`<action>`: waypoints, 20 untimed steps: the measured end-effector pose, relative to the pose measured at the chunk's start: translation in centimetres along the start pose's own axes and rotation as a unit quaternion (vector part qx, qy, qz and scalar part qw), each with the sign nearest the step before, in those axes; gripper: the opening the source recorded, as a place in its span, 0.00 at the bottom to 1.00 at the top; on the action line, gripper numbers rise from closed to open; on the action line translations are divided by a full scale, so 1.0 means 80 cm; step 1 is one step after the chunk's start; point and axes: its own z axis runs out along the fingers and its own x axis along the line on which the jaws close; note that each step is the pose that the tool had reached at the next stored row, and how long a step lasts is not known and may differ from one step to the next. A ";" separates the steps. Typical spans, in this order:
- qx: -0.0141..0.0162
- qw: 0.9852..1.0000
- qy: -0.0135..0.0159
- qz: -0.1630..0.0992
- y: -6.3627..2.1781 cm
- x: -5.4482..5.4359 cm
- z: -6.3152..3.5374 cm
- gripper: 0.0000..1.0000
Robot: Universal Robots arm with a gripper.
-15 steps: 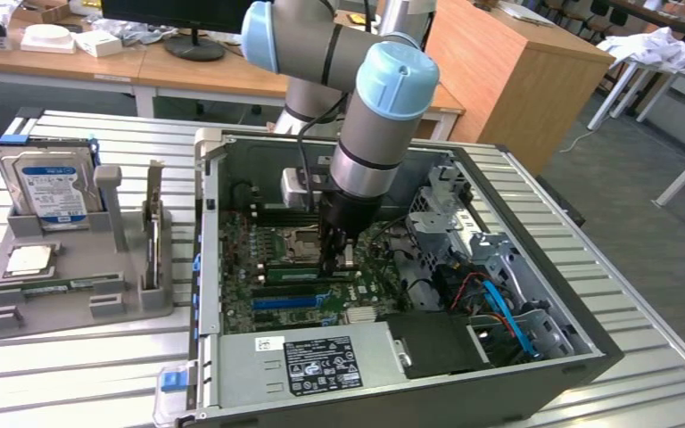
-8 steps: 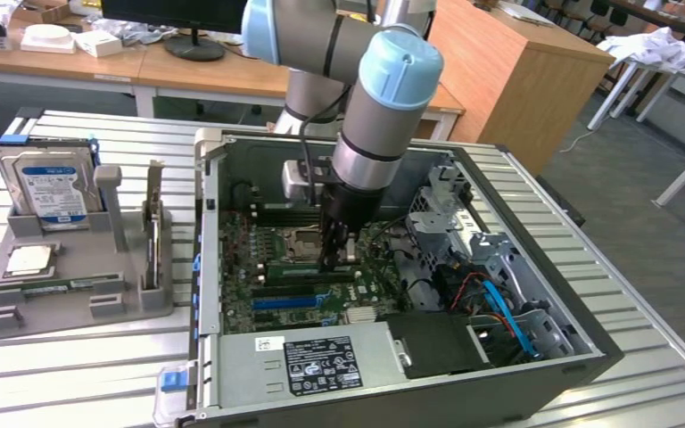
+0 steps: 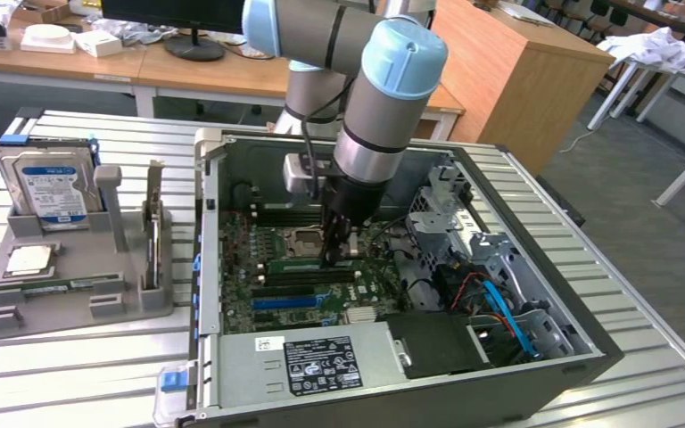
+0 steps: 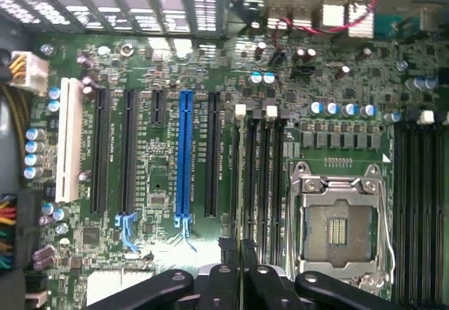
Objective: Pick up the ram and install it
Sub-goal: 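Insert the ram into the slot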
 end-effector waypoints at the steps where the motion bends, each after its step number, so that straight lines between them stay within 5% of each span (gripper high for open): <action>1: 0.000 1.000 0.000 -0.004 0.000 0.000 0.000 0.13; 4: 0.000 1.000 0.002 -0.006 0.000 0.000 0.000 0.13; 5: -0.001 1.000 0.008 -0.006 0.000 0.000 0.000 0.13; 7: -0.001 1.000 0.025 -0.005 0.000 -0.001 0.000 0.13; 8: -0.001 1.000 0.027 -0.005 0.000 -0.002 0.000 0.13; 20: -0.001 1.000 0.027 -0.005 0.000 -0.011 0.003 0.13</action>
